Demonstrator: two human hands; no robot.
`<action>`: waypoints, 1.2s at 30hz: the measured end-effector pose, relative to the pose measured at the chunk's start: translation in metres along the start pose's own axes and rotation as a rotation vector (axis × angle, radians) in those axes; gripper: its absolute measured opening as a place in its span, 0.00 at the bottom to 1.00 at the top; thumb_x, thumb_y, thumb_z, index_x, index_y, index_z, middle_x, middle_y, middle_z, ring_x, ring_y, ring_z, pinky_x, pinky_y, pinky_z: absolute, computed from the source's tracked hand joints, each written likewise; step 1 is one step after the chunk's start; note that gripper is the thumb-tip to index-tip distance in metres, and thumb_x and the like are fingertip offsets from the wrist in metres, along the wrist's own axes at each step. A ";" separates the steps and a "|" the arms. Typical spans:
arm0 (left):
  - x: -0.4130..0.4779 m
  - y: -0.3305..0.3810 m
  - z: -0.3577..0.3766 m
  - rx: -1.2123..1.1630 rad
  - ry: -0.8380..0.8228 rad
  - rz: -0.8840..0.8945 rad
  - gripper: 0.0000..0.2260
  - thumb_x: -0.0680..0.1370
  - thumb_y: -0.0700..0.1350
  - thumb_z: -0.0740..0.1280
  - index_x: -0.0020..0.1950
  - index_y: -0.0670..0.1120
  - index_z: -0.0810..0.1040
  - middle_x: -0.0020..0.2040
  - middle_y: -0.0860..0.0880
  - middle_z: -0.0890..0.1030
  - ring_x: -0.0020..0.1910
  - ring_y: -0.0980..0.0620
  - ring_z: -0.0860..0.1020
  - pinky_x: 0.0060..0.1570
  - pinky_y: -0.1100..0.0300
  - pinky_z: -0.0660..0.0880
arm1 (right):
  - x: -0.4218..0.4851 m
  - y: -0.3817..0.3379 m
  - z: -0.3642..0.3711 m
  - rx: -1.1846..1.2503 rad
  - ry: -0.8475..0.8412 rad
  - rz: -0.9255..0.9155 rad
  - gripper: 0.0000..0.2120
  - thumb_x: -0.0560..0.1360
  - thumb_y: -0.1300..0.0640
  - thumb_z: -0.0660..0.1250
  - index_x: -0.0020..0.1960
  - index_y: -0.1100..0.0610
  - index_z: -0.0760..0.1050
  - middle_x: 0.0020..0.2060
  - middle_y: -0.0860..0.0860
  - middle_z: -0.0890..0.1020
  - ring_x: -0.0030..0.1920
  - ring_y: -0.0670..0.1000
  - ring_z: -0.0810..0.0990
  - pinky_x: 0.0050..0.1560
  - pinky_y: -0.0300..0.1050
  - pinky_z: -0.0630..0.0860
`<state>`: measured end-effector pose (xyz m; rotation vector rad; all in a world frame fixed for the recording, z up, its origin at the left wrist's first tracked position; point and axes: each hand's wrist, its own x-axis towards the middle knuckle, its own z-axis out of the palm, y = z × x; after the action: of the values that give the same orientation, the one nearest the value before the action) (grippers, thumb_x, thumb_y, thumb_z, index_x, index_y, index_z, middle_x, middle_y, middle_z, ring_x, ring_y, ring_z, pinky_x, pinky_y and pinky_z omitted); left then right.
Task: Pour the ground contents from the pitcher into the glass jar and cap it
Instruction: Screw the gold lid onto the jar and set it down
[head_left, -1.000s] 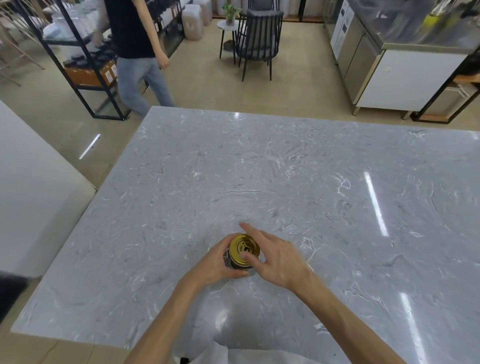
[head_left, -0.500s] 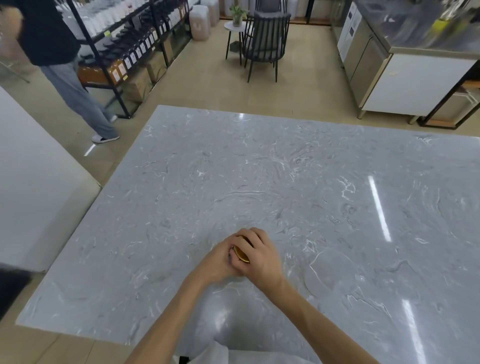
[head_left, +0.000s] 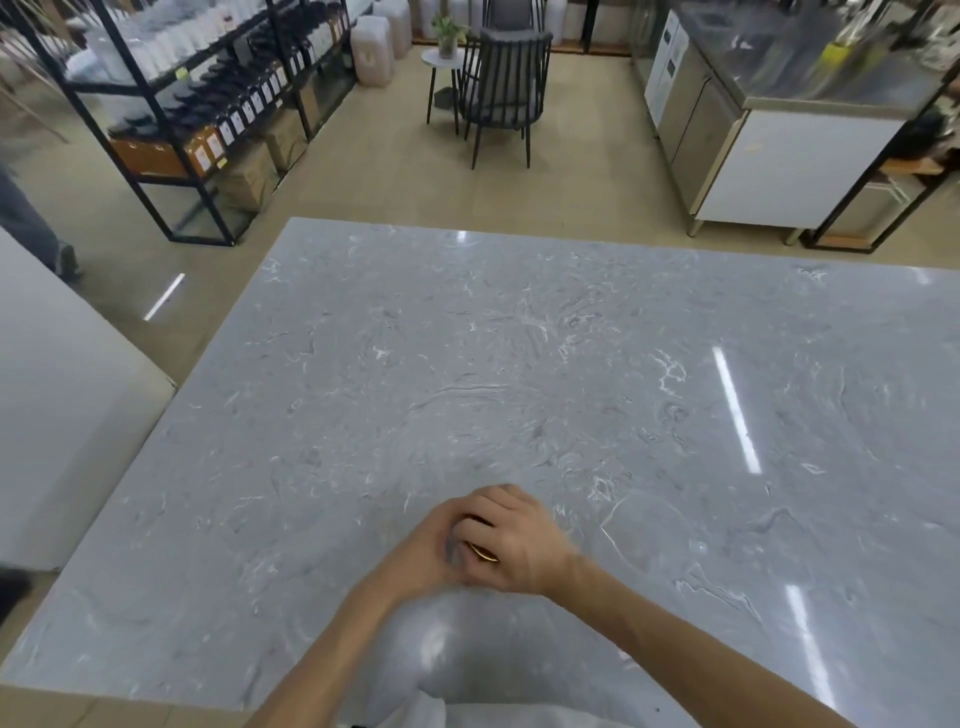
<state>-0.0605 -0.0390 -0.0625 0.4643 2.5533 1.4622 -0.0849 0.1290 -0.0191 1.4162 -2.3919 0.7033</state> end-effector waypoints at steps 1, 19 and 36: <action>-0.002 -0.002 0.008 -0.034 0.057 -0.011 0.23 0.68 0.42 0.76 0.50 0.68 0.76 0.49 0.65 0.83 0.48 0.68 0.82 0.42 0.73 0.76 | -0.001 -0.004 0.004 -0.033 0.066 0.052 0.02 0.71 0.58 0.72 0.41 0.56 0.81 0.45 0.51 0.84 0.47 0.55 0.83 0.47 0.49 0.77; -0.001 -0.023 0.006 0.015 0.076 -0.060 0.25 0.69 0.51 0.80 0.61 0.66 0.74 0.61 0.70 0.78 0.60 0.68 0.78 0.56 0.70 0.76 | 0.003 0.012 0.005 0.075 0.030 -0.044 0.06 0.73 0.56 0.70 0.46 0.59 0.82 0.48 0.53 0.85 0.49 0.56 0.82 0.51 0.50 0.78; -0.026 0.005 0.048 0.048 0.413 -0.269 0.24 0.78 0.40 0.67 0.56 0.73 0.71 0.53 0.76 0.78 0.54 0.80 0.74 0.50 0.77 0.73 | 0.014 -0.035 0.033 -0.175 0.245 0.546 0.04 0.71 0.57 0.69 0.38 0.53 0.78 0.40 0.46 0.82 0.45 0.51 0.81 0.43 0.47 0.74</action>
<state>-0.0210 -0.0069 -0.0826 -0.1957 2.8176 1.5257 -0.0603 0.0864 -0.0312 0.5647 -2.5689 0.7124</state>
